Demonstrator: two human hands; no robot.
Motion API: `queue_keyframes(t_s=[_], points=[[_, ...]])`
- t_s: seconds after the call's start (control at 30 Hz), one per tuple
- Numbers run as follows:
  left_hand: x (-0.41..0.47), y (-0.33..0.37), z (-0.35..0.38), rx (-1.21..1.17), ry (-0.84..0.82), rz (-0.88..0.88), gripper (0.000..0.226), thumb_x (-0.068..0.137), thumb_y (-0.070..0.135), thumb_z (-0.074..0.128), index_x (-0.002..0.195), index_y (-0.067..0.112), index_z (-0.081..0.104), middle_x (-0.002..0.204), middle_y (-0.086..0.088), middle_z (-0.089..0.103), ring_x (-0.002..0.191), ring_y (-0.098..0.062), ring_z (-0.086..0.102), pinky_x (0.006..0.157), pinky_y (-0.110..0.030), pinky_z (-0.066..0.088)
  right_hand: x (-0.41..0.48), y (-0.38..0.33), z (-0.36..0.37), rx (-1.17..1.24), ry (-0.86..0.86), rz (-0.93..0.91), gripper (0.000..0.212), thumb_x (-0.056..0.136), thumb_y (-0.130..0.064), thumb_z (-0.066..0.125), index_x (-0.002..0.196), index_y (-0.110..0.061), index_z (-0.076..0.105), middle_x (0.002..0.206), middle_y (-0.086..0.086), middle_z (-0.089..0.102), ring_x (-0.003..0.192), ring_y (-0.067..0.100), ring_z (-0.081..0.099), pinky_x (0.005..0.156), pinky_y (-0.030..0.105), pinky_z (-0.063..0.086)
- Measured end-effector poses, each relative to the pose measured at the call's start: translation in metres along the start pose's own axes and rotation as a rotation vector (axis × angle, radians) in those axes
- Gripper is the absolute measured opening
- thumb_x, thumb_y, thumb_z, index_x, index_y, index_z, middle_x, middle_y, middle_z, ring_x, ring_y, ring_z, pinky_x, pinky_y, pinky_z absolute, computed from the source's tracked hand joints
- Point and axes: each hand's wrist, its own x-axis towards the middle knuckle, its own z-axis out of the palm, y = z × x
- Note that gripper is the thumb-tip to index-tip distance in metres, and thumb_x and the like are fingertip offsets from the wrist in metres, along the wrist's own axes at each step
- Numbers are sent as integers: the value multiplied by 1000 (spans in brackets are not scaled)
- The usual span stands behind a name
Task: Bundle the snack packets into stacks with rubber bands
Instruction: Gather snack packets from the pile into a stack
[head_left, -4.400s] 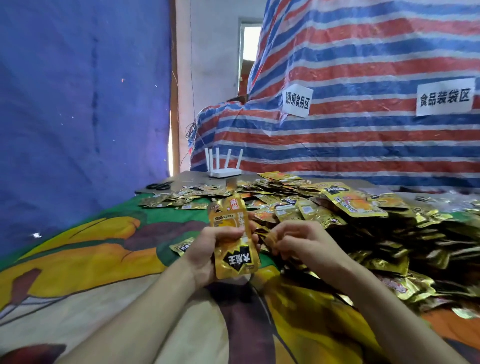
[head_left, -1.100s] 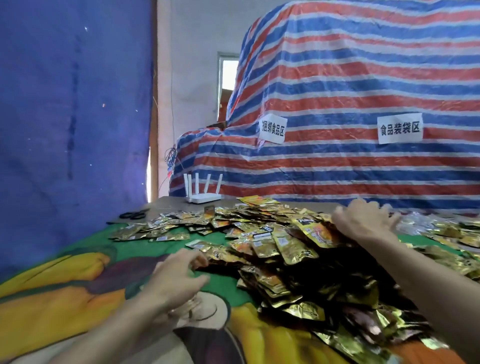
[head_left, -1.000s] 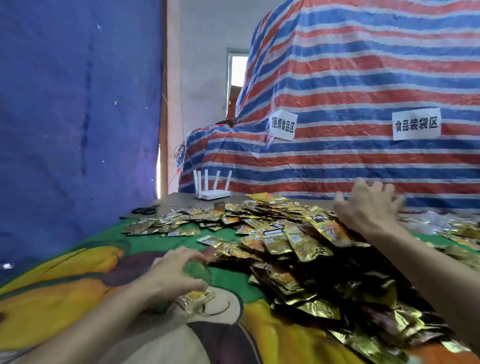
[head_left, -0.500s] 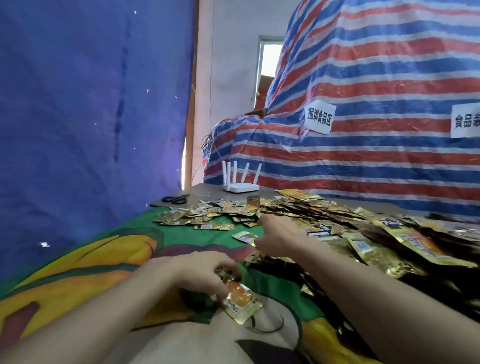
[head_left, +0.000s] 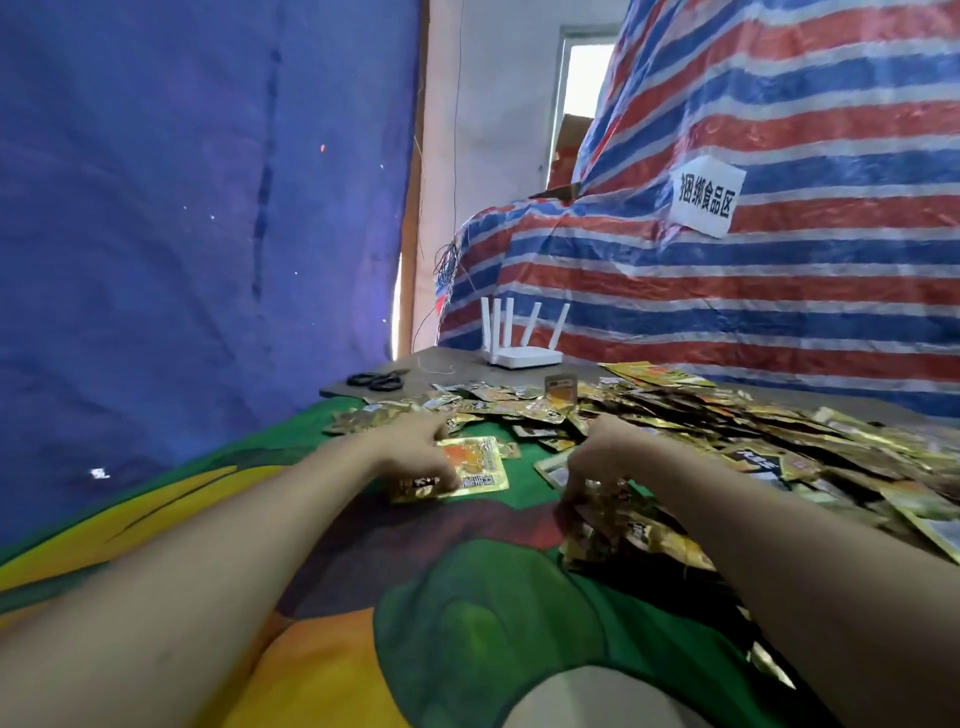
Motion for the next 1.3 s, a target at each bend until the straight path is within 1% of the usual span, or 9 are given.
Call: queue_keyframes(t_s=[0.2,0.33,0.5,0.57,0.77,0.87,0.97,1.1,1.3], points=[[48,12,14,-35,-50,-14,30,81,31,75,93,25,49,95,2,58,81,-12,52,70,-31,42,29,32,-9,17,196,198,46,66,-47,82,94,-16,63,105,9,63,105,31,54,94,39,50],[56,17,24,-41,-64,-53,40,64,42,68,94,25,48,96,-3,60,84,-18,52,74,-36,40,48,31,-5,188,47,51,39,79,-27,78,107,-12,53,98,8,60,92,24,62,74,34,54],[57,16,25,-66,-32,-23,46,72,35,72,110,16,55,108,-5,59,99,-24,57,85,-41,46,67,10,-1,242,3,-148,39,81,-24,78,112,-15,56,111,9,62,101,25,61,84,36,54],[57,17,23,-73,-51,-22,43,79,26,74,115,7,60,110,-8,59,96,-24,56,83,-37,47,71,9,-1,252,-24,-137,37,81,-27,77,111,-14,60,111,10,63,99,24,62,77,32,53],[52,27,16,-31,-60,-42,45,83,21,73,124,7,57,110,-8,58,93,-22,53,89,-41,50,74,7,-2,214,-42,-35,46,78,-30,79,115,-10,60,112,12,65,102,29,65,95,41,56],[48,32,17,-41,8,-89,50,82,17,74,126,12,51,102,-2,52,96,-23,53,106,-55,41,65,0,-1,80,32,-52,34,85,-28,71,110,-12,56,106,10,62,101,28,62,94,42,56],[43,34,13,-92,114,-151,51,79,12,79,122,9,52,112,-6,54,115,-28,52,112,-53,34,52,-1,3,-66,181,-111,18,91,-15,62,103,-15,49,96,7,56,92,26,58,80,38,53],[31,37,5,-216,215,-187,36,75,12,85,102,7,63,107,-9,65,106,-27,60,99,-43,48,36,7,3,-14,362,-123,16,92,-8,58,106,-15,61,94,6,62,83,25,61,72,36,50],[5,46,-9,-611,305,-153,32,89,17,73,119,13,62,110,-9,68,97,-26,65,81,-36,51,2,8,-25,341,608,-109,12,91,-2,62,90,-14,63,80,3,62,72,23,60,61,31,46]])
